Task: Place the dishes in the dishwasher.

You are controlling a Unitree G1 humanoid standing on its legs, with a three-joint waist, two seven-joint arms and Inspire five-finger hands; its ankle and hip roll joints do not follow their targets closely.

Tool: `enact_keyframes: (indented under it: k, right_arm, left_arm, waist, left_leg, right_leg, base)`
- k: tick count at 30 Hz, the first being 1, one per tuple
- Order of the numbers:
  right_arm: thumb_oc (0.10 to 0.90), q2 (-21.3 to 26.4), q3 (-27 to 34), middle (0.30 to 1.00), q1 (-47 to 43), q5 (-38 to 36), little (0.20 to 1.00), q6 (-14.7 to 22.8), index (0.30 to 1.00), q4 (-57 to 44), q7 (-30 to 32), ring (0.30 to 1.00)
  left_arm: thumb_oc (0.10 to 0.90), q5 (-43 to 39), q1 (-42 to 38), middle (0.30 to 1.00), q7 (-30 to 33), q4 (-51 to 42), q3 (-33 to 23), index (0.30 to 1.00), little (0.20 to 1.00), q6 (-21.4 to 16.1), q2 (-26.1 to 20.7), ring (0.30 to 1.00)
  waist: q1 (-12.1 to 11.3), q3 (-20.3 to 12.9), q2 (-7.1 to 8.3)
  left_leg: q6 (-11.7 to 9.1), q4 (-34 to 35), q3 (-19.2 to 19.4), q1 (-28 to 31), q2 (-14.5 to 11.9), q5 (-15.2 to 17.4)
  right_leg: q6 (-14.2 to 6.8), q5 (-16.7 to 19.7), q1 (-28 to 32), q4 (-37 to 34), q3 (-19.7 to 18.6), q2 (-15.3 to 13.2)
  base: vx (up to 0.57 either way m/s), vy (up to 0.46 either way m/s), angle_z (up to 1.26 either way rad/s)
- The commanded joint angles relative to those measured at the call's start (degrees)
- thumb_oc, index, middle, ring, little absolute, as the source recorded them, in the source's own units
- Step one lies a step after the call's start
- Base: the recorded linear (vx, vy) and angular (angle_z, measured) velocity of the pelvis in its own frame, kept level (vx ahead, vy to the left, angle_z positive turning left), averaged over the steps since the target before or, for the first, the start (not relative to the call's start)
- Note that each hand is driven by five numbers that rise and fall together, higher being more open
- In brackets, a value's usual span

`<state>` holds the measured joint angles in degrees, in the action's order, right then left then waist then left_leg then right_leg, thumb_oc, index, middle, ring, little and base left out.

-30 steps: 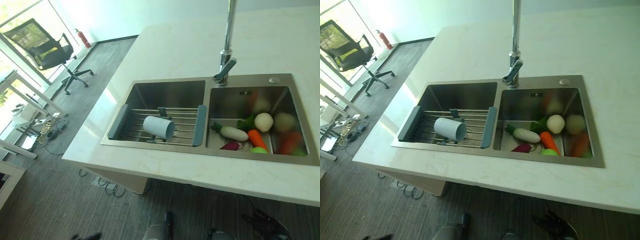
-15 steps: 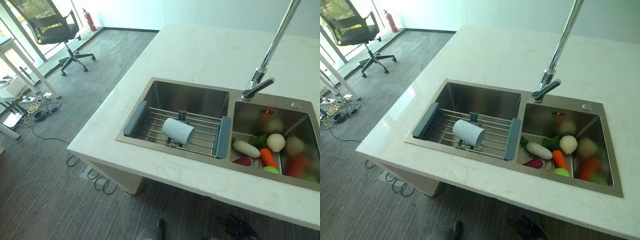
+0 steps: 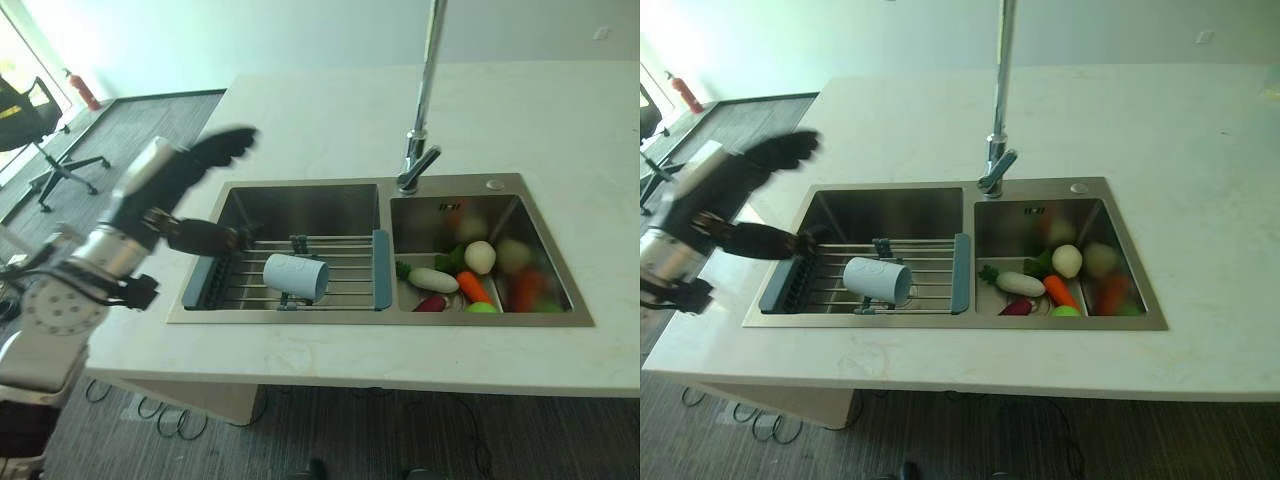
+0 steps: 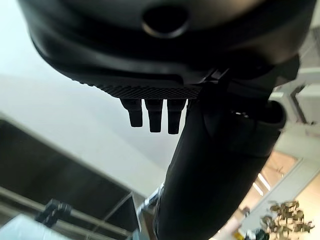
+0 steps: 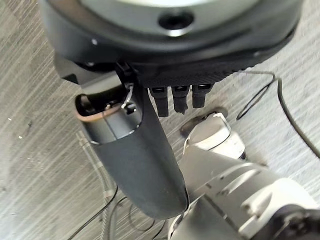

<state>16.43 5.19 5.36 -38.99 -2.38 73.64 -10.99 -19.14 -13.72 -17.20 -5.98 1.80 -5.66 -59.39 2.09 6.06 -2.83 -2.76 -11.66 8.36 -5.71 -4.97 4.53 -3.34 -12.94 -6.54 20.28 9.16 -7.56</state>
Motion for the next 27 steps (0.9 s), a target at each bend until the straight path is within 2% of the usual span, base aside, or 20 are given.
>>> enact_keyframes:
  k: [1, 3, 11, 16, 20, 27]
  right_arm:
    - [0.800, 1.4, 0.6, 0.900, -0.7, -1.5, 0.900, -0.2, 0.900, -2.3, -1.3, 0.900]
    - [0.800, 1.6, -0.1, 0.900, -0.3, -1.9, 0.900, -1.0, 0.900, -4.5, -0.8, 0.900]
    - [0.800, 2.0, -1.2, 0.900, 1.4, -3.4, 0.900, -2.3, 0.900, -7.4, 0.5, 0.900]
    - [0.800, 1.9, -1.4, 0.900, 2.3, -3.7, 0.900, -2.3, 0.900, -8.1, 0.5, 0.900]
    - [0.800, 1.7, -1.6, 0.900, 2.7, -4.1, 0.900, -2.2, 0.900, -8.6, 0.9, 0.900]
    - [0.800, 1.9, -1.3, 0.900, 3.1, -3.6, 0.900, -2.0, 0.900, -8.2, 0.6, 0.900]
  left_arm:
    - [0.800, 4.0, -6.2, 0.900, -0.8, 6.7, -7.1, 0.900, 0.900, 2.2, -2.2, 0.900]
    - [0.800, 7.5, -8.1, 0.900, -1.8, 10.5, -3.4, 0.900, 0.900, 2.1, -3.6, 0.900]
    - [0.800, 18.5, -12.7, 0.900, -4.1, 17.4, 2.1, 0.900, 0.900, -1.0, -9.6, 0.900]
    - [0.800, 22.4, -14.6, 0.900, -4.4, 19.3, 4.5, 0.900, 0.900, -2.4, -11.6, 0.900]
    - [0.800, 24.9, -16.5, 0.900, -3.9, 20.6, 6.8, 0.900, 0.900, -3.5, -12.2, 0.900]
    - [0.800, 23.4, -18.7, 0.900, -5.0, 21.7, 9.2, 0.900, 0.900, -4.4, -11.7, 0.900]
  waist:
    - [-0.3, -1.0, -0.33]
    - [0.7, -1.0, -0.42]
    - [2.3, -1.1, -0.74]
    - [3.1, -1.1, -0.84]
    - [3.7, -1.2, -0.82]
    - [4.4, -1.0, -0.88]
  left_leg:
    - [0.5, -5.5, -2.5, -0.7, 0.3, 9.5]
    - [0.6, -5.5, -2.0, -0.3, 0.3, 9.7]
    - [0.7, -5.5, -0.7, -0.1, 0.2, 9.9]
    - [0.6, -5.5, 0.0, 0.0, 0.1, 9.9]
    - [0.7, -5.5, 0.6, -0.1, 0.0, 10.0]
    - [0.7, -5.5, 1.2, 0.0, 0.0, 10.2]
  right_leg:
    - [-7.4, 1.3, 1.5, -3.1, 0.3, -2.4]
    - [-7.5, 1.6, 1.2, -3.1, -0.6, -2.0]
    - [-7.8, 2.1, 0.3, -3.1, -2.1, -1.5]
    - [-8.0, 2.4, 0.0, -3.1, -2.4, -1.6]
    - [-8.3, 2.8, -0.4, -3.1, -2.7, -1.8]
    - [-8.6, 3.1, -0.9, -3.1, -3.6, -1.8]
  base:
    - [0.01, -0.009, -0.25]
    - [0.01, 0.001, -0.16]
    - [0.00, 0.010, -0.08]
    - [0.00, 0.002, -0.02]
    - [0.01, 0.015, -0.10]
    - [0.02, 0.013, -0.11]
